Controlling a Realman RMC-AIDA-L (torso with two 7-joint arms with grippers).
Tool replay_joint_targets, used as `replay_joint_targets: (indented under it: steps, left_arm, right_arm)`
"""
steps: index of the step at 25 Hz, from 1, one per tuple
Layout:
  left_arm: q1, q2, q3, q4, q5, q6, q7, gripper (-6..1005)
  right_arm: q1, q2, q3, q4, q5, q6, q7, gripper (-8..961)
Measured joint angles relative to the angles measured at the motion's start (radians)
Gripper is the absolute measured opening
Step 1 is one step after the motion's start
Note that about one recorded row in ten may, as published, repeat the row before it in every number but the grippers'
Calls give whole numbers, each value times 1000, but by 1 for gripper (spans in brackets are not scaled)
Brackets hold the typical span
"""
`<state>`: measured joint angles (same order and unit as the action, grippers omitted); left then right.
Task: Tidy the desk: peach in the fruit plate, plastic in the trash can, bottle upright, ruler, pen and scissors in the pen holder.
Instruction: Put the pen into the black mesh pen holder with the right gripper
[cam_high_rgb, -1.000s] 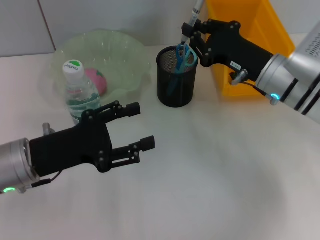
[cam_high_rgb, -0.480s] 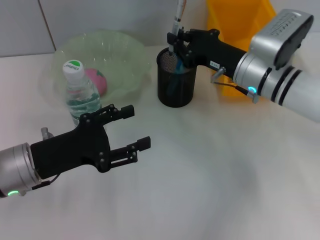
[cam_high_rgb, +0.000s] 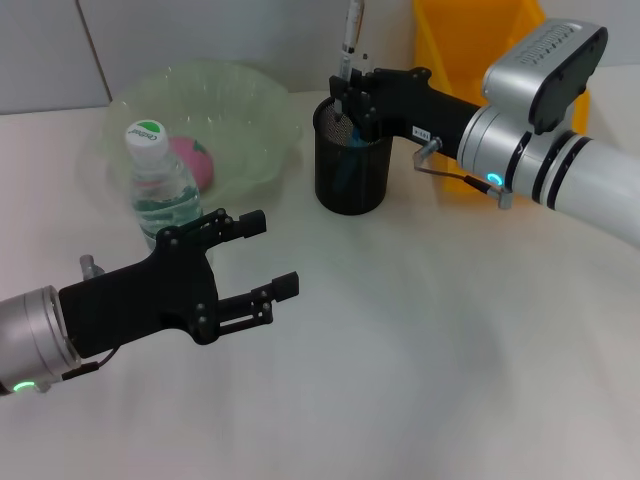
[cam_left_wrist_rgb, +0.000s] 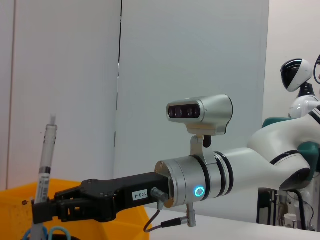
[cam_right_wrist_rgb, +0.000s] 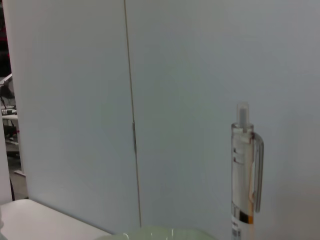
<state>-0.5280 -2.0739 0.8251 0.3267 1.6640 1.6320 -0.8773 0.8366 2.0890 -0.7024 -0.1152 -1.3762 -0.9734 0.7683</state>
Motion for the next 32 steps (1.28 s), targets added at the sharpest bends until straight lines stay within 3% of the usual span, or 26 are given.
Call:
replay_joint_targets:
  steps: [25,32]
  left_arm:
    - [3,4,-2,11,-4,5,-24,789]
    - [7,5,-2,19,-4,6,-42,790]
  right_arm:
    - [-18,-1,-2,-5,-1,22,1,140]
    - [-31,-2,-2,-7,0,17,18,206]
